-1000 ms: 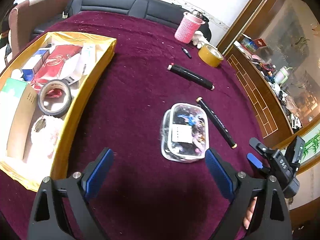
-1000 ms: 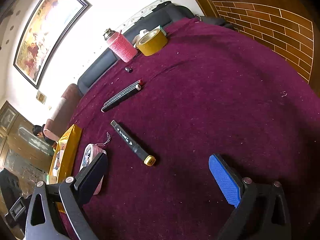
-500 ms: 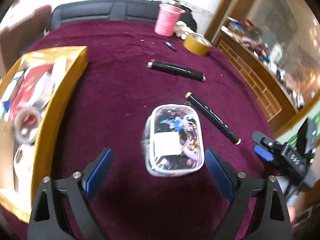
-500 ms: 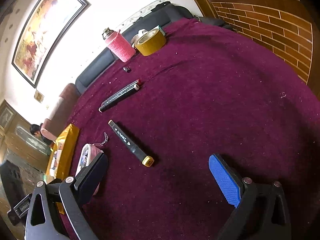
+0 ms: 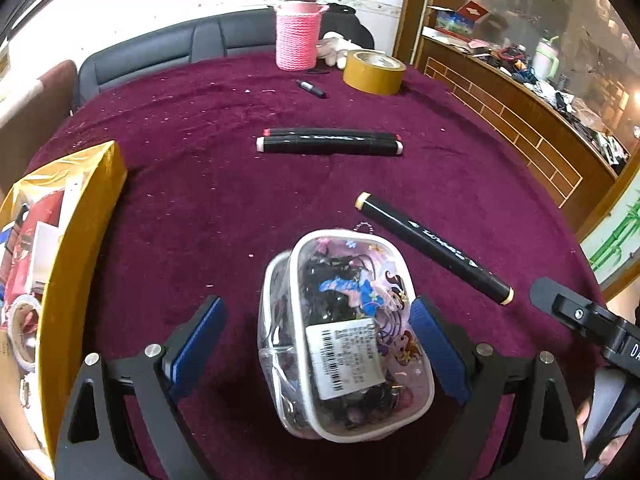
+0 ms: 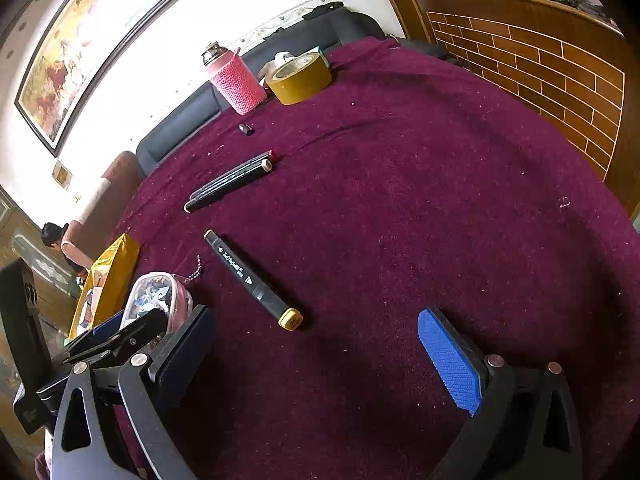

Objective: Organize objects
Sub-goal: 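Grasp the clear zippered pouch with the left tool, then hold the pouch in the left tool while the right tool grasps the gold-capped black marker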

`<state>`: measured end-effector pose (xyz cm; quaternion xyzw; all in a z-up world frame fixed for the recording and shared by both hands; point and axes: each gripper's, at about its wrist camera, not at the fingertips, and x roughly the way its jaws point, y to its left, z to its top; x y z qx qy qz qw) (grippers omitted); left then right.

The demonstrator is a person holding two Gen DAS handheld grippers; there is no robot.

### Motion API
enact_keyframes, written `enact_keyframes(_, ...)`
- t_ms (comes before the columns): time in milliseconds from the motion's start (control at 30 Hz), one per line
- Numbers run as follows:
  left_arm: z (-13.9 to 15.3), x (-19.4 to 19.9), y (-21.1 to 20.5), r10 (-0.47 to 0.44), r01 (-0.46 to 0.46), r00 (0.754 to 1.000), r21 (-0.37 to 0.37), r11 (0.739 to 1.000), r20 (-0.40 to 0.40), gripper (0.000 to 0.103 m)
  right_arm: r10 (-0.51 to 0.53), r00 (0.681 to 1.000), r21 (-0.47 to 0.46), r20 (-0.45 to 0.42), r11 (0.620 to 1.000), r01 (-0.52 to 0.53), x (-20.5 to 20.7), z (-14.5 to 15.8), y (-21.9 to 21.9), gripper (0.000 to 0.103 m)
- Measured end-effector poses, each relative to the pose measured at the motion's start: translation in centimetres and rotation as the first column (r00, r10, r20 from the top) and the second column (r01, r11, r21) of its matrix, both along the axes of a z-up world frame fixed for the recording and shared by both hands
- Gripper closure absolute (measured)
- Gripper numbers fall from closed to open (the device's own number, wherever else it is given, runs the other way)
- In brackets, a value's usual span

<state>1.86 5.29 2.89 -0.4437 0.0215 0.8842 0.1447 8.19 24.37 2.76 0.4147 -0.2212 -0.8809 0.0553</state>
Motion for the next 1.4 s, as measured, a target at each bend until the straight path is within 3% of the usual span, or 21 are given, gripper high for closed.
enact_keyframes(67, -0.2, 0.1, 0.7, -0.022, 0.022, 1.000, -0.002, 1.000, 0.000, 0.013, 0.000, 1.000, 0.009, 0.002, 1.000, 0.000, -0.1, 0.0, -0.1, 0.000)
enact_keyframes(133, -0.2, 0.4, 1.5, -0.064, 0.064, 0.998, 0.010, 0.998, -0.009, 0.037, 0.000, 1.000, 0.020, 0.004, 1.000, 0.000, -0.1, 0.0, -0.3, 0.000)
enact_keyframes(167, -0.2, 0.5, 1.8, -0.092, 0.092, 0.996, 0.031, 0.995, -0.008, 0.059, 0.000, 1.000, 0.027, 0.005, 1.000, 0.000, -0.1, 0.0, -0.3, 0.000)
enact_keyframes(200, -0.1, 0.7, 2.0, -0.109, 0.109, 0.994, 0.049, 0.993, -0.002, 0.074, 0.000, 1.000, 0.034, 0.007, 0.999, 0.000, -0.1, 0.0, -0.4, 0.000)
enact_keyframes(233, 0.0, 0.8, 2.1, -0.103, 0.104, 0.995, 0.043, 0.994, -0.006, 0.075, 0.000, 1.000, 0.039, 0.008, 0.999, 0.000, -0.2, 0.0, -0.5, 0.000)
enact_keyframes(533, 2.8, 3.0, -2.2, -0.055, 0.060, 0.998, 0.169, 0.984, -0.039, 0.076, 0.010, 0.999, 0.106, 0.035, 0.994, -0.014, -0.5, 0.0, -1.3, 0.000)
enact_keyframes(667, 4.2, 5.4, -4.6, -0.049, 0.062, 0.996, 0.182, 0.981, -0.075, 0.076, 0.085, 0.996, 0.178, 0.039, 0.980, -0.091, -0.3, 1.6, -3.0, 0.000)
enact_keyframes(800, 4.2, 6.7, -7.2, -0.017, 0.032, 0.997, 0.194, 0.981, -0.077, 0.076, 0.123, 0.986, 0.240, -0.115, 0.966, -0.093, 0.6, 8.0, -4.4, 0.000)
enact_keyframes(867, 4.2, 7.2, -8.4, -0.003, 0.018, 0.997, 0.202, 0.979, -0.074, 0.076, 0.170, 0.963, 0.271, -0.208, 0.956, -0.111, 0.7, 10.9, -5.5, 0.000)
enact_keyframes(900, 4.2, 7.6, -9.1, 0.009, 0.007, 0.997, 0.202, 0.979, -0.077, 0.076, 0.212, 0.954, 0.276, -0.212, 0.949, -0.149, 0.0, 11.5, -6.1, 0.000)
enact_keyframes(1033, 4.4, 8.7, -10.9, 0.034, -0.014, 0.994, 0.190, 0.982, -0.101, 0.076, 0.275, 0.961, 0.337, 0.022, 0.903, -0.266, -5.2, 8.1, -8.0, 0.003)
enact_keyframes(1100, 4.5, 9.3, -11.8, 0.037, -0.016, 0.993, 0.190, 0.982, -0.108, 0.075, 0.285, 0.956, 0.326, 0.070, 0.899, -0.292, -6.6, 6.3, -8.3, 0.012)
enact_keyframes(1333, 4.2, 9.9, -13.8, 0.047, -0.025, 0.994, 0.205, 0.978, -0.103, 0.075, 0.330, 0.929, 0.336, 0.168, 0.867, -0.369, -9.5, 1.4, -9.8, 0.018)
enact_keyframes(1367, 4.2, 9.9, -13.9, 0.047, -0.025, 0.994, 0.205, 0.978, -0.102, 0.075, 0.332, 0.927, 0.347, 0.177, 0.860, -0.374, -9.7, 1.0, -10.1, 0.022)
enact_keyframes(1400, 4.1, 9.8, -14.0, 0.049, -0.028, 0.994, 0.204, 0.979, -0.101, 0.075, 0.330, 0.925, 0.358, 0.185, 0.854, -0.377, -9.8, 0.7, -10.3, 0.033)
